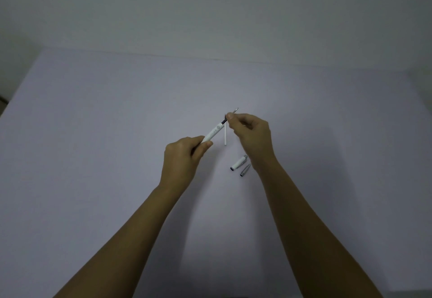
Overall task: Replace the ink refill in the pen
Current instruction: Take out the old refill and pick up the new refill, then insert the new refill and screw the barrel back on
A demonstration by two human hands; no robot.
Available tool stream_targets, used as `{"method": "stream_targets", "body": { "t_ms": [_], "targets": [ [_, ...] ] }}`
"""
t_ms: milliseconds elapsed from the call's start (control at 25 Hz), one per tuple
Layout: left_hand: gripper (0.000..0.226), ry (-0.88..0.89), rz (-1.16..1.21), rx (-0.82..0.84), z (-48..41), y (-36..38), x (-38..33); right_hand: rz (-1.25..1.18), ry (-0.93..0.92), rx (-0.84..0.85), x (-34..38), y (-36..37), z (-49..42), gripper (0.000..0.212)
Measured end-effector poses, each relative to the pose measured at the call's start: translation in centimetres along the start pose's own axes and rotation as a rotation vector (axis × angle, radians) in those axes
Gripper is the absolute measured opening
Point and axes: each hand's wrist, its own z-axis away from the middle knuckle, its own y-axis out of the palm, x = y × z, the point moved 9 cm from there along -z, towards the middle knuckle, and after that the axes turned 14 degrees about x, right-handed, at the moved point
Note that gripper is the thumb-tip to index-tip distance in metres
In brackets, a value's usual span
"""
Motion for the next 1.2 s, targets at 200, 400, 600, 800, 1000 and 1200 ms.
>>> {"method": "stream_targets", "body": {
  "t_ms": [200, 400, 600, 800, 1000, 1200],
  "targets": [
    [0.027, -0.012, 0.051, -0.022, -0.1, -0.2, -0.2, 0.01, 0.044, 0.012, -1.1, -0.1, -0.1, 0.028],
    [0.023, -0.047, 0.113, -0.026, -0.2, 0.0, 0.1, 0.24, 0.194, -0.267, -7.9, -4.9, 2.1, 0.012],
    [0.02, -0.073, 0.162, -0.04, -0.3, 0.1, 0.4, 0.374, 0.309, -0.203, -13.7, -4.3, 4.1, 0.028],
    [0.02, -0.105, 0.185, -0.048, 0.0, 0.1, 1.2, 0.444, 0.283, -0.172, -13.9, -3.7, 3.0, 0.033],
    [0.02, -0.12, 0.211, -0.055, 0.1, 0.1, 1.8, 0.431, 0.314, -0.213, -14.2, -4.1, 2.9, 0.023],
    [0.022, -0.128, 0.184, -0.046, 0.2, 0.5, 2.3, 0.311, 0.373, -0.276, -14.4, -5.3, 3.2, 0.023]
  ]
}}
